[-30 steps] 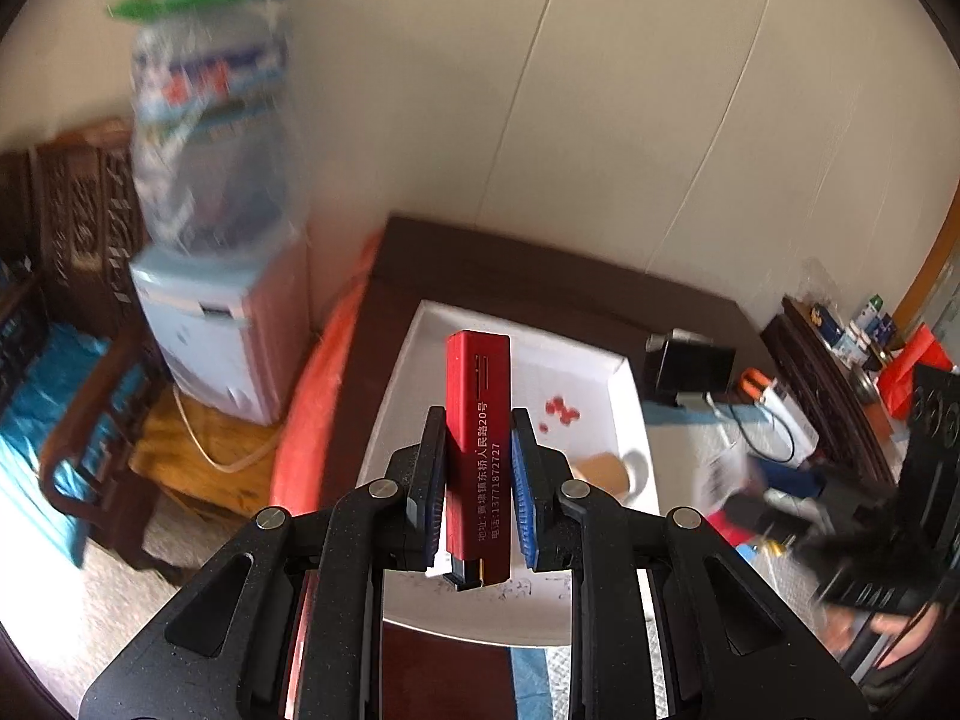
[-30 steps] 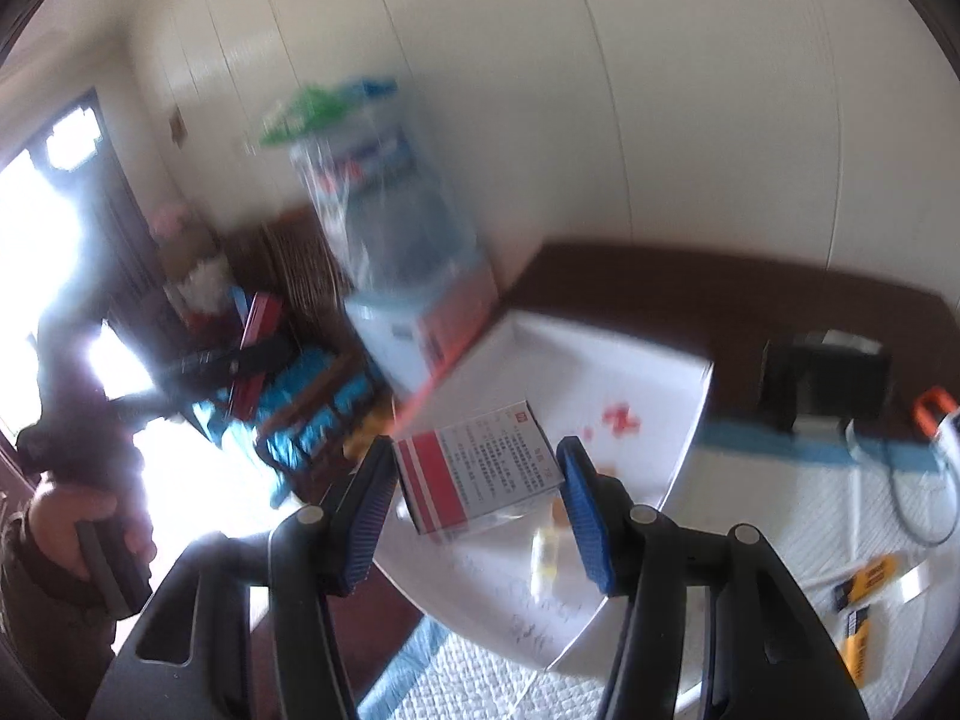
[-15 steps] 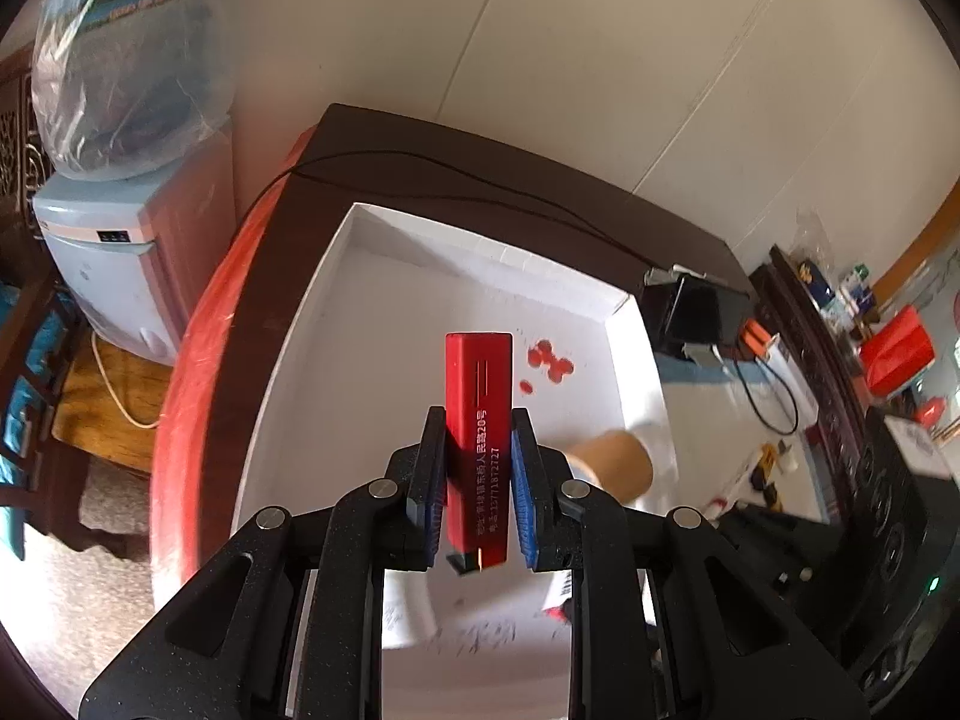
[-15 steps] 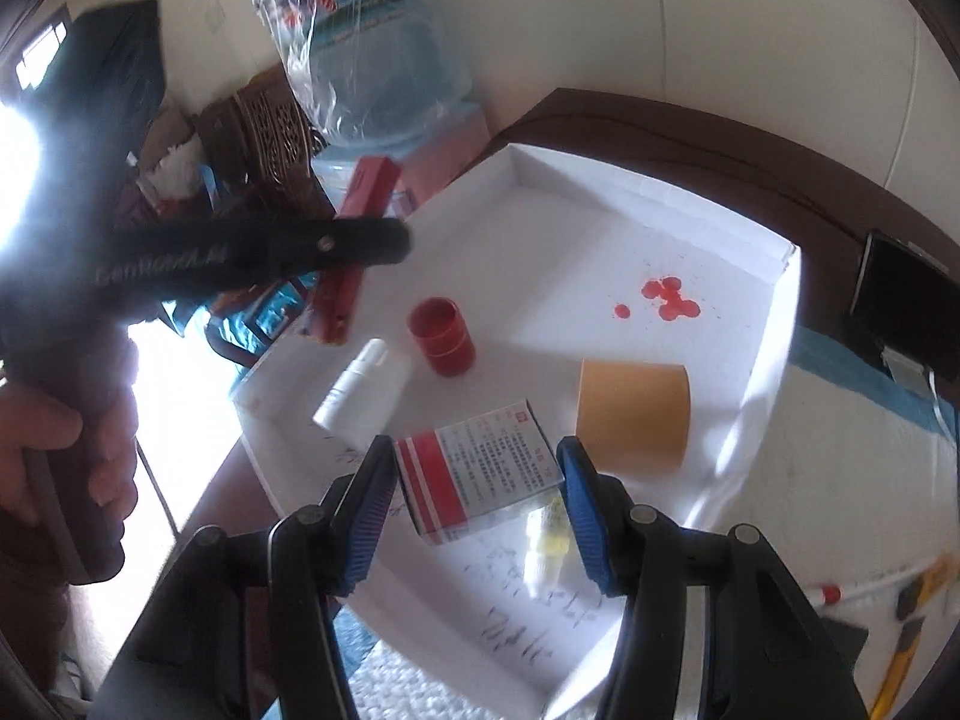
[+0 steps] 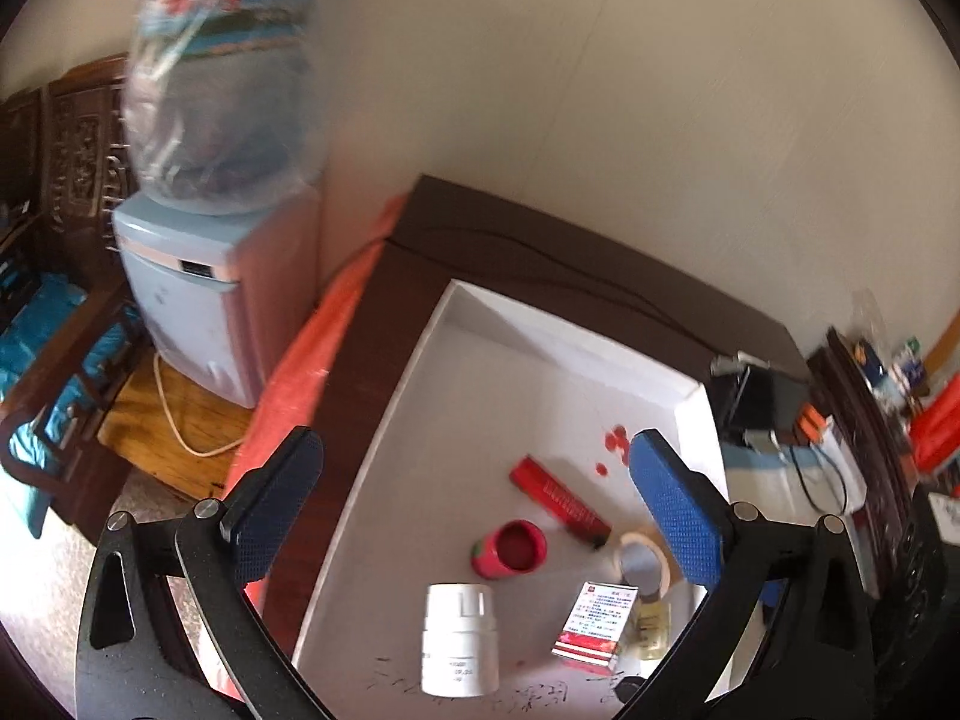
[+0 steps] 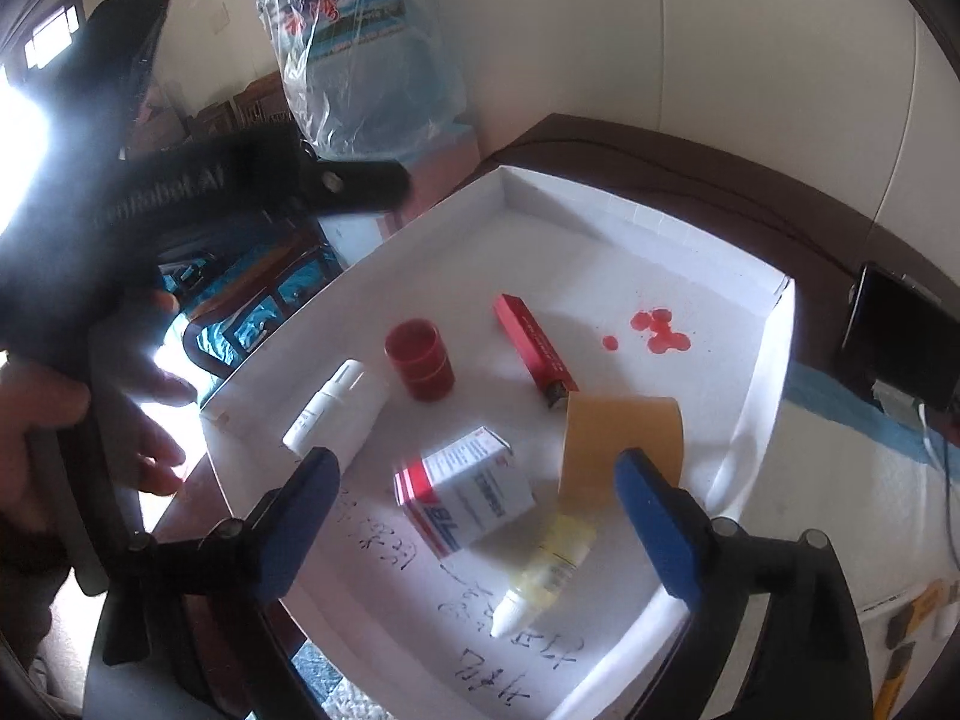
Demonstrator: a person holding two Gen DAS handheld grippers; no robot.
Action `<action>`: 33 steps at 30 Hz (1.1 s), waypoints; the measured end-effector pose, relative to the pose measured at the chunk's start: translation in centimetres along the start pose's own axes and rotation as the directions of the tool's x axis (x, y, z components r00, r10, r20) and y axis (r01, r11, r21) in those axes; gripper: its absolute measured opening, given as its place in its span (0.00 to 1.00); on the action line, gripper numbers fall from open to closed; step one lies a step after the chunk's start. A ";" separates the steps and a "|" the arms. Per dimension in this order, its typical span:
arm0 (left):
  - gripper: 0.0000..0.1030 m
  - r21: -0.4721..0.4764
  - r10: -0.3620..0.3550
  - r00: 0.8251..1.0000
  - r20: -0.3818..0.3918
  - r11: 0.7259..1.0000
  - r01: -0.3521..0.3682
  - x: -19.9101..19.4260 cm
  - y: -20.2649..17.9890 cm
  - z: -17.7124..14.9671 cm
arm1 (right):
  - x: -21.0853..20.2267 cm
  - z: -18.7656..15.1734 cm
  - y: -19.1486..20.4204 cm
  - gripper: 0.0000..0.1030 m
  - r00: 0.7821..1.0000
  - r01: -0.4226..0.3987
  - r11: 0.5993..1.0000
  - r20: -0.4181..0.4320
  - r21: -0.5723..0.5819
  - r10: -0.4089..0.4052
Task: Organize rigid objects
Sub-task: 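Lower and release the red box and medicine box into the white tray, then move both tools back over the remaining items on the pad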
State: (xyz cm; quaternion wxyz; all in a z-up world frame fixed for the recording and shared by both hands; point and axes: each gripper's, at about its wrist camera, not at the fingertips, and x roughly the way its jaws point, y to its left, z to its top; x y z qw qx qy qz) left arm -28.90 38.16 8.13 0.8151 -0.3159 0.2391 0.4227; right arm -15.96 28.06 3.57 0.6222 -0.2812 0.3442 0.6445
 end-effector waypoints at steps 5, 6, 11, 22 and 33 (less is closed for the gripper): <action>1.00 -0.009 0.018 0.999 0.034 1.000 -0.018 -2.1 0.3 0.3 | -1.6 0.0 0.7 0.91 0.999 0.022 1.000 0.025 -0.009 -0.022; 1.00 -0.010 0.019 0.999 0.043 1.000 -0.018 -2.7 0.2 0.2 | -1.9 0.0 0.9 0.91 0.999 0.024 1.000 0.030 -0.011 -0.024; 1.00 0.000 0.008 0.996 0.086 1.000 -0.008 -5.5 -0.7 0.1 | -4.2 -0.2 2.2 0.91 0.997 0.035 0.999 0.070 -0.028 -0.033; 1.00 0.081 -0.029 0.983 0.182 0.997 0.014 -11.9 -4.5 -0.1 | -9.7 -1.6 3.4 0.91 0.981 0.071 0.997 0.180 0.007 -0.071; 1.00 0.124 -0.076 0.980 0.185 0.991 0.054 -15.7 -8.5 -2.4 | -13.0 -4.0 1.9 0.91 0.969 0.067 0.992 0.228 0.106 -0.090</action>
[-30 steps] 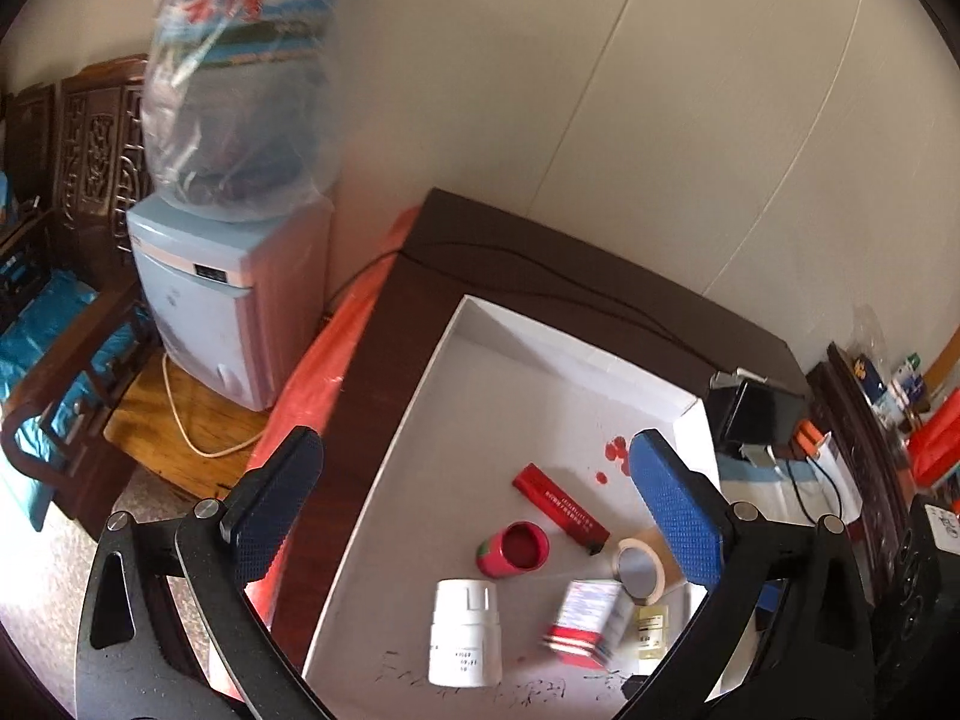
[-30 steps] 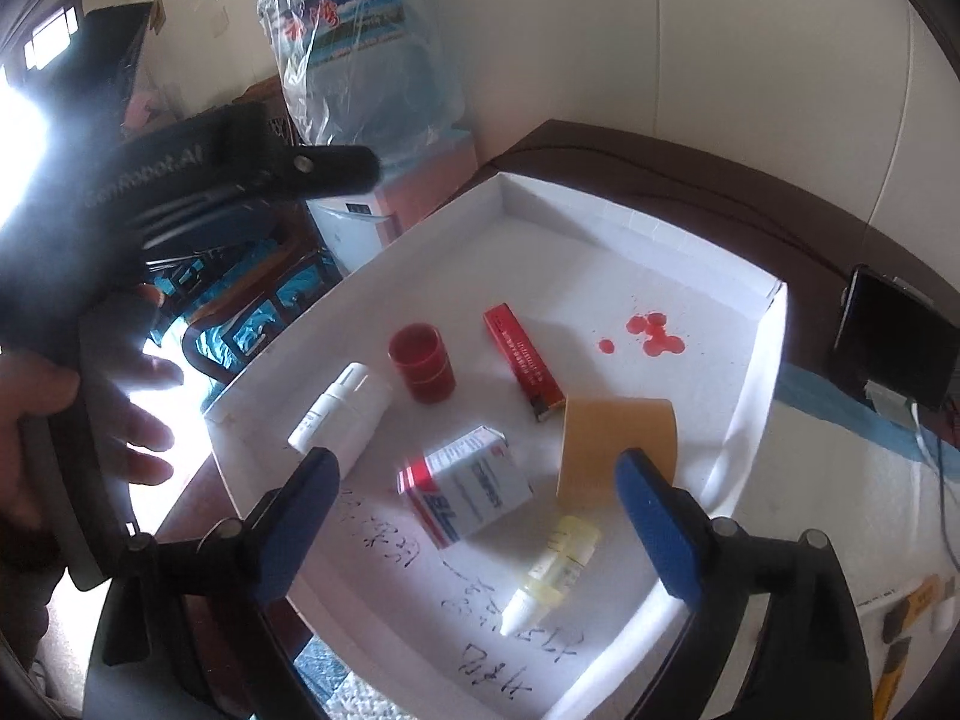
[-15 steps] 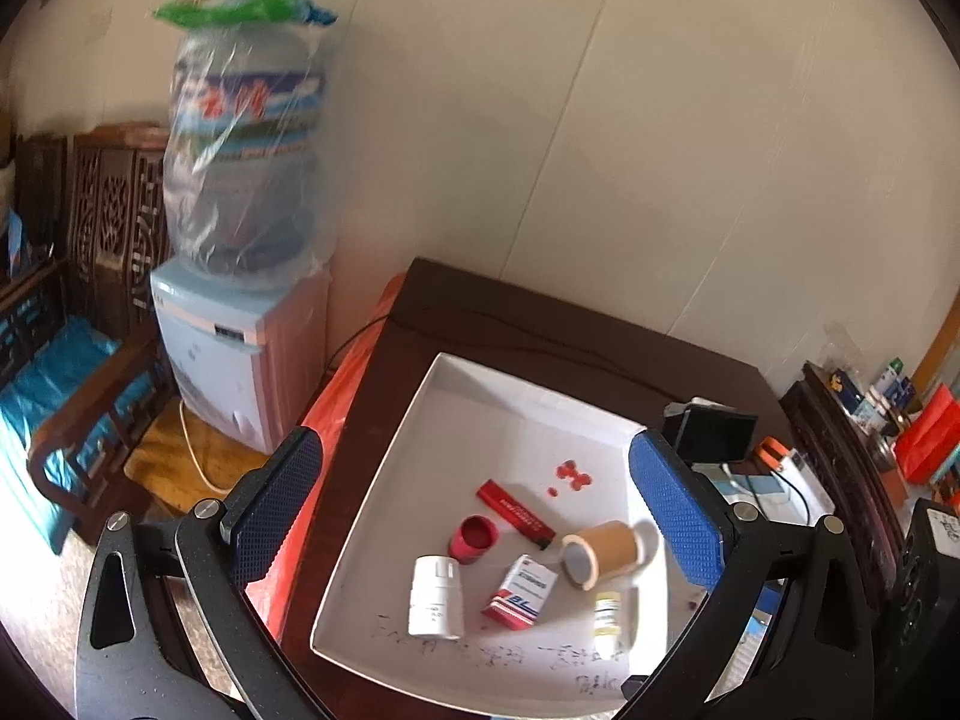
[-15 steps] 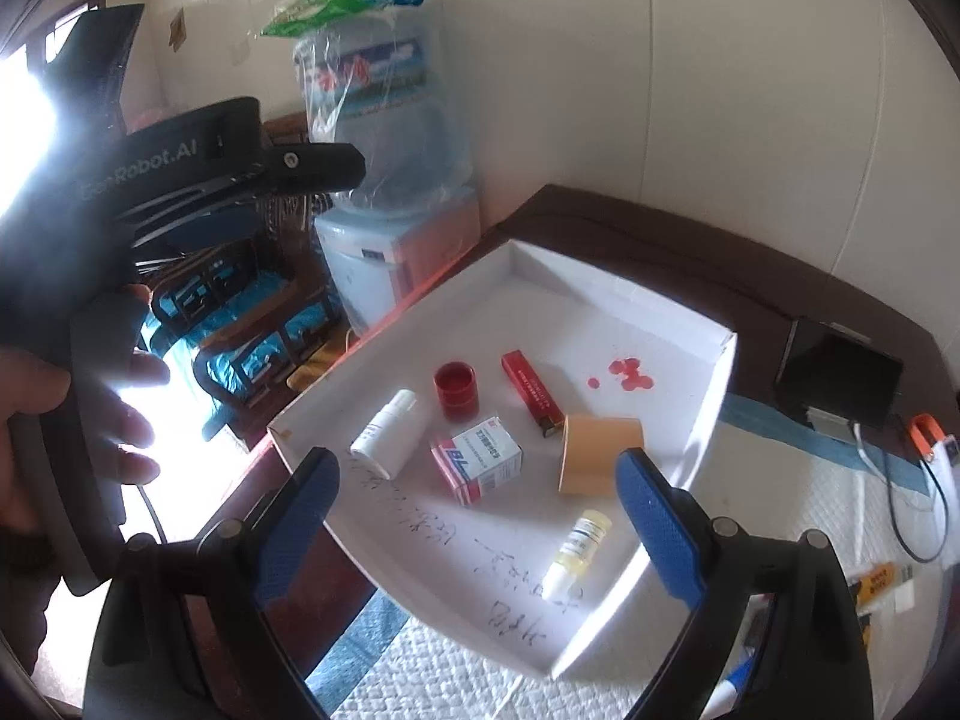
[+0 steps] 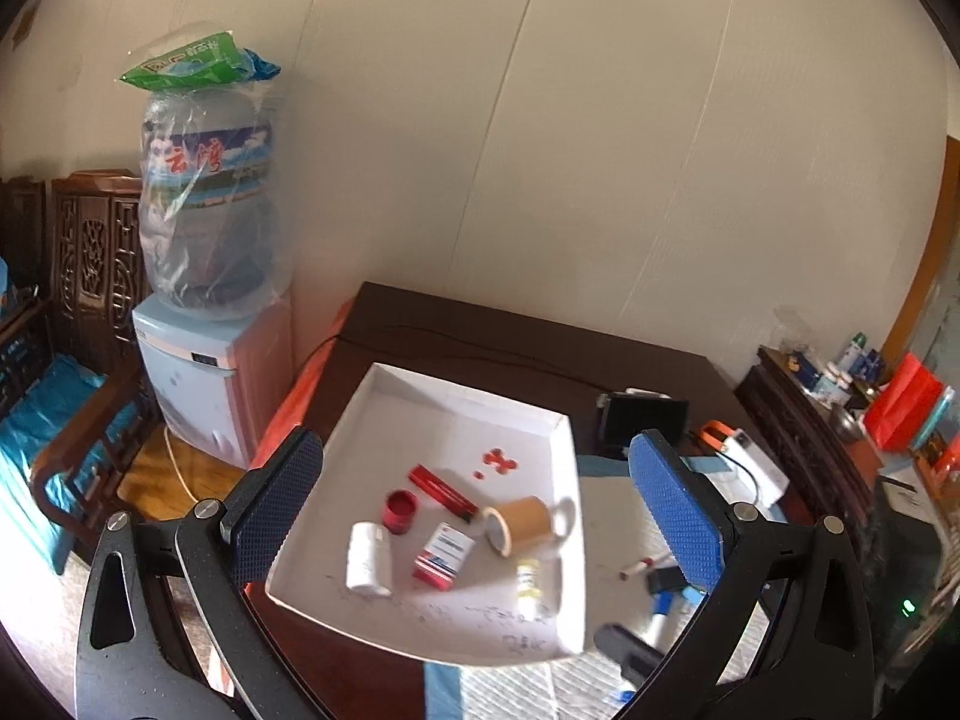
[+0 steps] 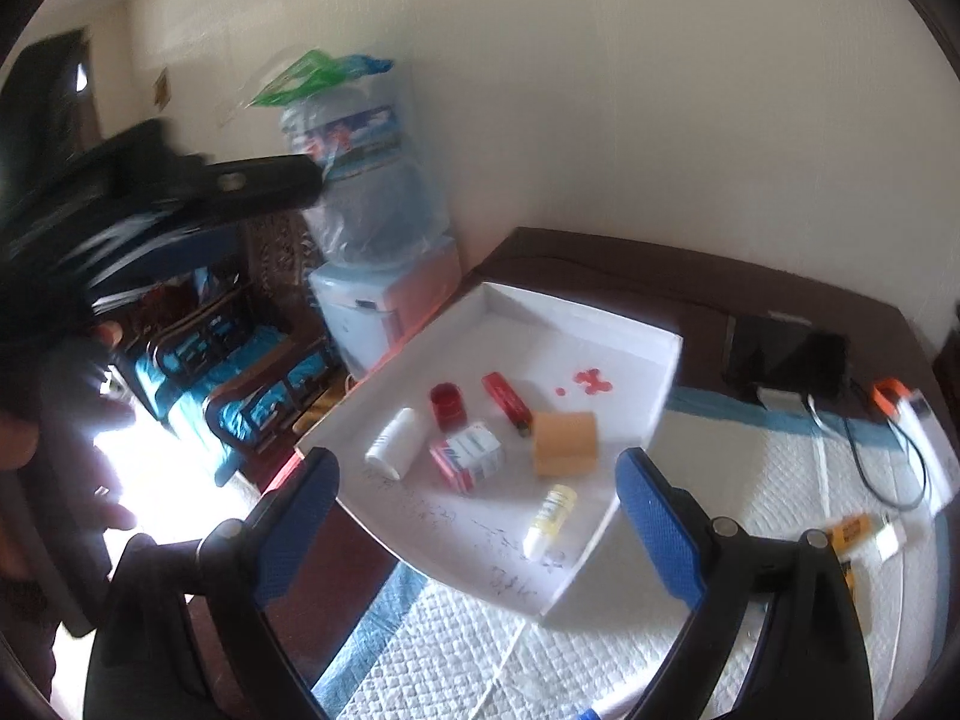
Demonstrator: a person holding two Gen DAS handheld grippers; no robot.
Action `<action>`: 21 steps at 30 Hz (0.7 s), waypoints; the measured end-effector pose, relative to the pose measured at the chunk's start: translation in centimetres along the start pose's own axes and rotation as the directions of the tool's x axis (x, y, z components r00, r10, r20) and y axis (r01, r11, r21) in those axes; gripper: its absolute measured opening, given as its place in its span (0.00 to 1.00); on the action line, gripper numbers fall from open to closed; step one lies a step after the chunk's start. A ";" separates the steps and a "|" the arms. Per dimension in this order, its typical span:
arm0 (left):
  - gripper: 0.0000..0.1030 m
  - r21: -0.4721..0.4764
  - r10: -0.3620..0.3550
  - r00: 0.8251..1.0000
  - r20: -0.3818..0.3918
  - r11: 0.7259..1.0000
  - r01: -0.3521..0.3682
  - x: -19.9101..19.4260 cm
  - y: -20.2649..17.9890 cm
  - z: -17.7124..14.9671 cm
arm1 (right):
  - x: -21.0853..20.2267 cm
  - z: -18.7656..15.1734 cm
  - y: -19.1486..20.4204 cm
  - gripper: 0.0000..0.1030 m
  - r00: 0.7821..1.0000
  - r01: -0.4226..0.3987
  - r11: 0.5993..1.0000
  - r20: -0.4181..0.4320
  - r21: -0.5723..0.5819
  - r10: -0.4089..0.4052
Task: Organize rigid objects
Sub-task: 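Move both tools back over the remaining items on the pad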
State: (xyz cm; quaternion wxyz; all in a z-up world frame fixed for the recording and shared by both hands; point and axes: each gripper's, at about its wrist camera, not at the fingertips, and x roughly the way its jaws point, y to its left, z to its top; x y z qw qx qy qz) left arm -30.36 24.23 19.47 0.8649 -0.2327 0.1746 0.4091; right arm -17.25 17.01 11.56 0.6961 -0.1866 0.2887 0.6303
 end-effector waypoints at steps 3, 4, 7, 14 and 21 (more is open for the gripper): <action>1.00 0.010 -0.021 1.000 -0.020 1.000 0.022 -0.4 -1.1 -0.7 | -0.3 -0.6 -1.8 0.91 1.000 0.004 0.998 -0.011 0.063 -0.004; 1.00 0.008 -0.026 0.999 -0.030 1.000 0.026 -0.4 -1.6 -1.1 | -0.4 -0.8 -2.3 0.91 1.000 0.009 0.997 -0.014 0.075 -0.008; 1.00 0.020 -0.016 0.998 -0.055 1.000 0.017 -0.2 -2.9 -2.0 | -1.2 -1.0 -4.4 0.91 0.999 0.031 0.994 -0.010 0.109 -0.030; 1.00 0.056 -0.028 0.987 -0.160 0.998 0.037 2.0 -6.9 -5.1 | -4.8 -1.6 -13.4 0.91 0.994 0.073 0.964 0.055 0.254 -0.090; 1.00 0.172 -0.060 0.932 -0.356 0.977 0.129 6.4 -12.3 -9.9 | -7.0 -4.1 -20.8 0.91 0.970 0.238 0.932 -0.010 0.273 -0.244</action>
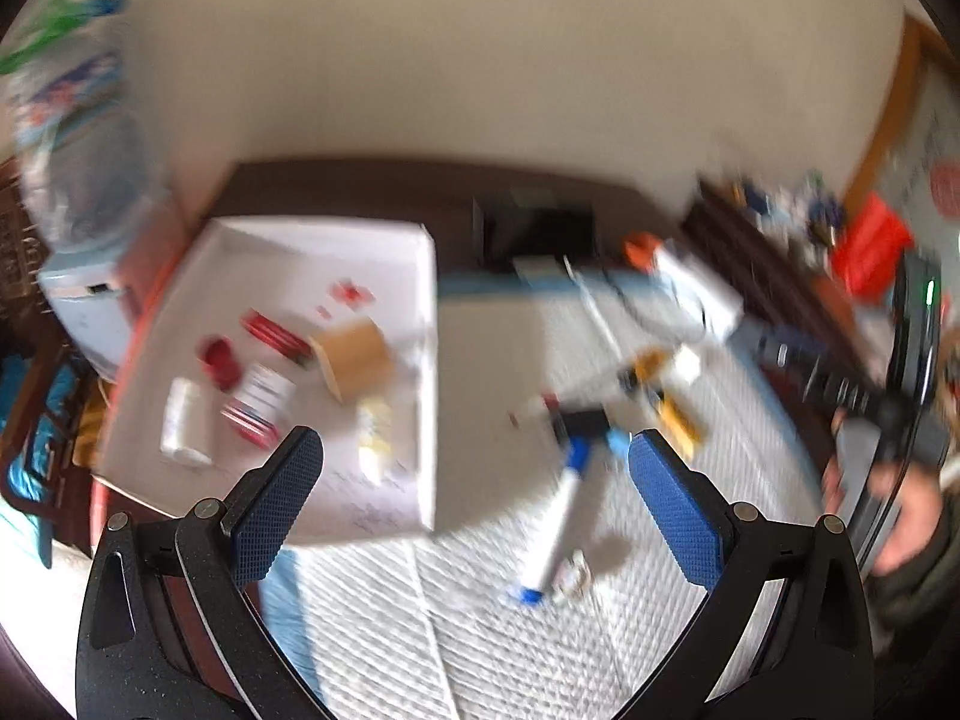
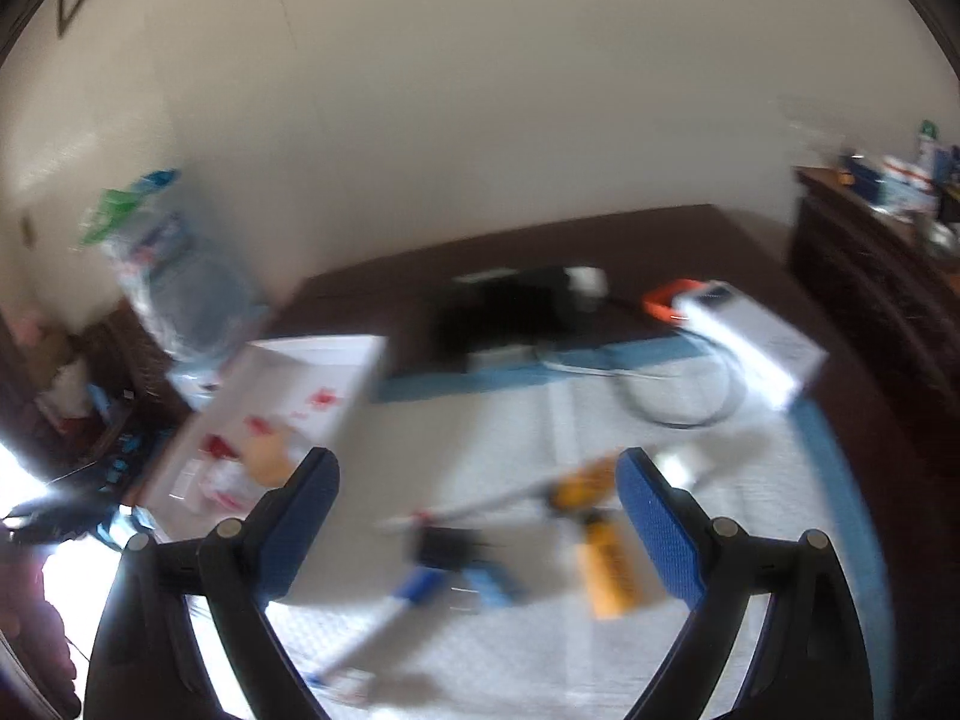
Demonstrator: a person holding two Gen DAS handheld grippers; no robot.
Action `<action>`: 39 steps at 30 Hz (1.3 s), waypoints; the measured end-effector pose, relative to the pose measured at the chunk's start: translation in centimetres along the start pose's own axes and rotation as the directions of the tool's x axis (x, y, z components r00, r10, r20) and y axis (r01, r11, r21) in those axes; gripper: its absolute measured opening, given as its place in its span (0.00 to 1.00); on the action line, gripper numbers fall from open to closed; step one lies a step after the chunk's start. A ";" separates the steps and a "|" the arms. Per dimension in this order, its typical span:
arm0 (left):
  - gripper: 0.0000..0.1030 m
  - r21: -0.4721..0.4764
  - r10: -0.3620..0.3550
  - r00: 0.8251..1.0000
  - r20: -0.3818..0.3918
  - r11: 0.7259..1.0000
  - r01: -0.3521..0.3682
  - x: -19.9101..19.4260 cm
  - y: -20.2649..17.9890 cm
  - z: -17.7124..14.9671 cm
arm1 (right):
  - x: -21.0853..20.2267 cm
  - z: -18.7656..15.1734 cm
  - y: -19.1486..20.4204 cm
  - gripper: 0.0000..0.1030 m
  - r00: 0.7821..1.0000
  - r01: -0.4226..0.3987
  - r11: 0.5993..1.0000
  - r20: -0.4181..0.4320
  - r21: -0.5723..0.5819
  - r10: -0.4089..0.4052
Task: Organize rigid objects
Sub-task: 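Move both tools back over the remaining items on the pad, then grasp the blue-capped white marker with the left tool while the right tool grasps the yellow lighter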
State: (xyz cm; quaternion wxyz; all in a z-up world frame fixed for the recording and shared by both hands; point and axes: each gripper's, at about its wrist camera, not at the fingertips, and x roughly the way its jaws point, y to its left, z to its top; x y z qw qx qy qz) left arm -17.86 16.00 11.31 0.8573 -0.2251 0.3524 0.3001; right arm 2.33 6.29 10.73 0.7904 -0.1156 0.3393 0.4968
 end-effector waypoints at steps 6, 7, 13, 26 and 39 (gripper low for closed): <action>0.77 0.126 0.031 0.977 -0.212 0.992 -0.004 7.2 -4.5 -3.1 | 2.5 -2.4 -4.4 0.79 0.988 0.068 0.996 -0.133 -0.065 -0.076; 0.74 0.140 0.027 0.969 -0.245 0.990 0.008 8.4 -5.1 -3.6 | 3.1 -2.8 -4.7 0.64 0.985 0.051 0.996 -0.162 -0.066 -0.062; 0.60 0.163 0.036 0.948 -0.317 0.986 0.017 11.2 -6.0 -3.9 | 5.5 -4.8 -4.0 0.55 0.964 -0.041 0.992 -0.265 -0.116 0.009; 0.29 0.277 0.082 0.928 -0.363 0.961 0.023 13.5 -7.8 -4.5 | 9.8 -5.6 -3.4 0.25 0.941 -0.035 0.985 -0.338 -0.169 -0.024; 0.13 0.210 0.031 0.974 -0.226 0.978 0.018 9.8 -7.0 -2.2 | 5.7 -2.8 -3.8 0.22 0.979 -0.038 0.991 -0.205 -0.127 0.011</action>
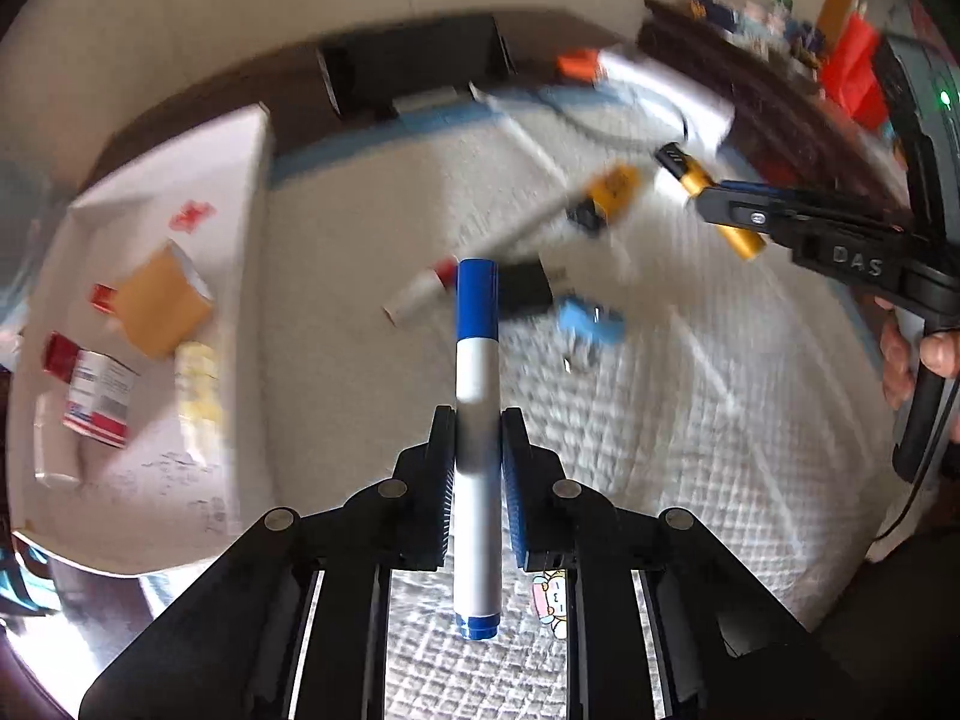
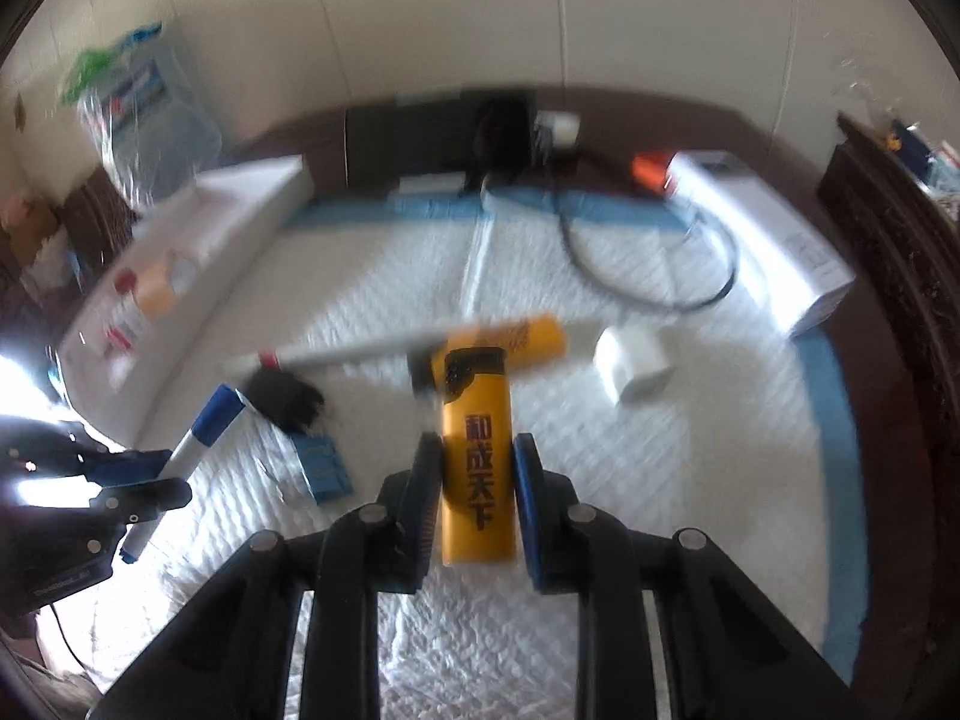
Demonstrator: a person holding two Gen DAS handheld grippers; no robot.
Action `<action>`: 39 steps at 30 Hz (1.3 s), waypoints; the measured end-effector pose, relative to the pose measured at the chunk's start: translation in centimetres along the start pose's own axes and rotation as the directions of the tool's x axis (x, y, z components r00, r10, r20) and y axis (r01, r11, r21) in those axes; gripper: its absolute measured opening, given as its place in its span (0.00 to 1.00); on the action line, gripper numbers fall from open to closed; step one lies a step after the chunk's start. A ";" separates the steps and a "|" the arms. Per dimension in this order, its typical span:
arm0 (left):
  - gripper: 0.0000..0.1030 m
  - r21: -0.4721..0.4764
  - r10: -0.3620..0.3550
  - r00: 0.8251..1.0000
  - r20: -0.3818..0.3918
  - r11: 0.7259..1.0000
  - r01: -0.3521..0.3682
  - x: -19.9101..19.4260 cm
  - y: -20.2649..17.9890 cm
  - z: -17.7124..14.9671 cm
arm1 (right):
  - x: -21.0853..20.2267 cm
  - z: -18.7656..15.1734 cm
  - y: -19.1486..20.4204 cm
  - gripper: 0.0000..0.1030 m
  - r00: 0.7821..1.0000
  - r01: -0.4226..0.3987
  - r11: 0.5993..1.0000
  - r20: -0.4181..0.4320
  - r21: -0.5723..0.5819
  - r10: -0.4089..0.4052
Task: Organize rigid objects
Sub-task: 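Grasp the blue-capped white marker with the left tool while the right tool grasps the yellow lighter, then lift and carry the marker and yellow lighter over the white tray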
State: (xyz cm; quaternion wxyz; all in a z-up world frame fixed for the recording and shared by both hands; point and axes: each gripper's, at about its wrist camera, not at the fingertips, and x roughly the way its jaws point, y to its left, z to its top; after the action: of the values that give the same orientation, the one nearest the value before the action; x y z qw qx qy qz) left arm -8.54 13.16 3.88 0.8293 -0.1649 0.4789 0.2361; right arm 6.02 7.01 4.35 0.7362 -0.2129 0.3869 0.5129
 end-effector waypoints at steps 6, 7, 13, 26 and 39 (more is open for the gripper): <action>0.14 -0.069 0.070 0.979 0.192 0.996 -0.058 -8.2 2.8 1.5 | -7.2 3.3 -0.3 0.22 0.978 -0.044 0.998 0.206 0.044 0.034; 0.14 -0.088 0.090 0.968 0.236 0.994 -0.071 -10.5 3.8 2.0 | -8.7 4.0 -0.2 0.22 0.969 -0.048 0.998 0.244 0.043 0.036; 0.14 -0.082 0.210 0.884 0.418 0.978 -0.193 -21.4 7.1 4.8 | -16.9 8.5 2.6 0.22 0.880 -0.090 0.996 0.466 -0.028 0.093; 0.14 -0.180 0.311 0.742 0.594 0.950 -0.254 -31.6 12.2 1.5 | -23.0 10.0 12.7 0.22 0.732 -0.208 0.963 0.625 -0.170 0.269; 0.14 -0.207 0.283 0.771 0.571 0.958 -0.198 -30.2 16.5 -1.2 | -20.7 10.0 18.1 0.22 0.776 -0.230 0.958 0.563 -0.168 0.285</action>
State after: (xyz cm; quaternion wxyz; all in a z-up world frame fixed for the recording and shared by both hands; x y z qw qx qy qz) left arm -31.43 19.22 28.80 0.8871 -0.0752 0.1946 0.4117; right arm -10.73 8.81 28.29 0.7313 -0.0237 0.1451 0.6660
